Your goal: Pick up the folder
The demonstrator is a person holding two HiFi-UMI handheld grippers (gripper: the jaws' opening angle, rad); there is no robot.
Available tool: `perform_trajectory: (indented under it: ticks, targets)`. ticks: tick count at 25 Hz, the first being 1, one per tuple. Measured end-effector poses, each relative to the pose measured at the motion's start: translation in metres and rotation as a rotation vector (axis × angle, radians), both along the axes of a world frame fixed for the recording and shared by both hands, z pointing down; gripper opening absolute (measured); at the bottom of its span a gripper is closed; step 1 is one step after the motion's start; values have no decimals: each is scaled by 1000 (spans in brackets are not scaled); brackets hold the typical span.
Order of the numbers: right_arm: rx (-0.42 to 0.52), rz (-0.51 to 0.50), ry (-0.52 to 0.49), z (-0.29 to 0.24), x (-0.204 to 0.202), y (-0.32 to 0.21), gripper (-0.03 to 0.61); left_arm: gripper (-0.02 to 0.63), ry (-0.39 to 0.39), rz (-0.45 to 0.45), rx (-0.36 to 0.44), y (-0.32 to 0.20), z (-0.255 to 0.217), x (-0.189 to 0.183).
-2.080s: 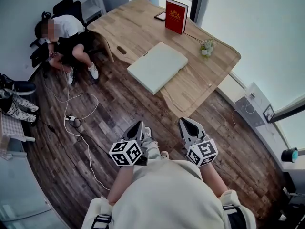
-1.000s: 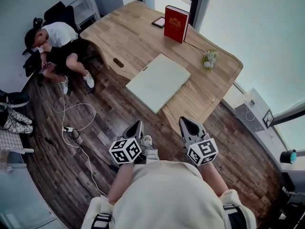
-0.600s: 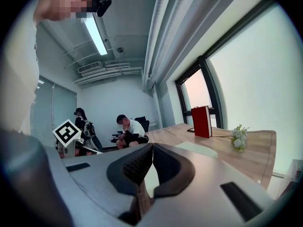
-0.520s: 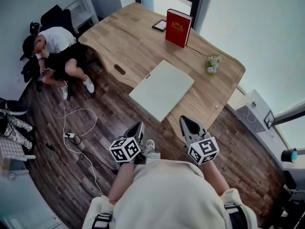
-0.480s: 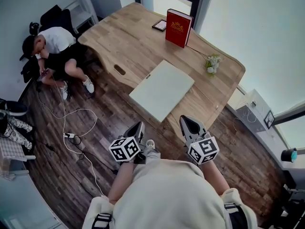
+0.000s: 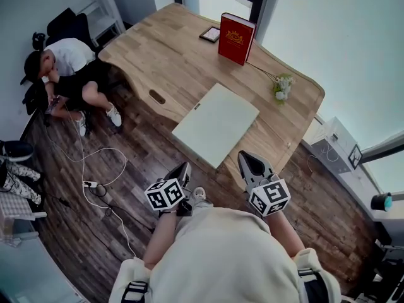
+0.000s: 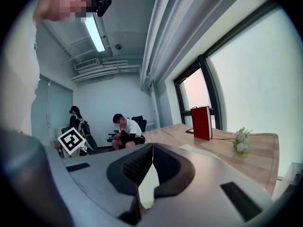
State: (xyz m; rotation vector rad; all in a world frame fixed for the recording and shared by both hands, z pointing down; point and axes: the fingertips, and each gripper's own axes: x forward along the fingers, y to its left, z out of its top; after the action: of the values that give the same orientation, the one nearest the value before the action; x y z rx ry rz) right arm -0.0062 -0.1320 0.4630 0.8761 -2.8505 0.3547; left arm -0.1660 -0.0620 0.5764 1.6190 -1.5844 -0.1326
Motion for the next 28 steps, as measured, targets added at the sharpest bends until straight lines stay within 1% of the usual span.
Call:
perform_trajectory:
  ticks: [3,5,7,9,10,11,12,13,15,18,21,23,28]
  targets:
    - [-2,10,3,1,-4,-4,18,21,27,7,-18,-4,8,-5]
    - [-4,16,6,2,-5,-6,18,21,65,4,-28,-7,15,-7]
    - [-6,22,9,3,-6,-9,18,21,120,2,-27,-11,21,-8]
    - [-9,30,12,4,-7,-11,18,23,205,7,-14,-16,23,-6]
    - [-10,34,13,5,-8,-12,18,47,251,12,-8,-19,25,-5]
    - [-12,38,13,5,-9,-13,18,127,291,17,-5,-21,27,-4]
    - [-14,42,13,5,-11,-13,18,183,324,24,-4,-23,30,-3]
    - [-15,45,15,6,-11,-14,18,197,349,31,-4,-25,33,-2]
    - [-14,50,21,9,-13,-15,18,246,395,44,-2,-30,37,-1]
    - [-11,57,30,10,-16,-17,18,319,492,39,4,-37,45,-1]
    - [-12,68,39,11,-16,-20,18,358,571,23,-10,-43,56,-2]
    - [-12,80,43,12,-15,-22,18,380,599,18,-24,-47,64,-3]
    - [-7,111,56,12,-10,-29,18,404,680,-3,-29,-62,79,-4]
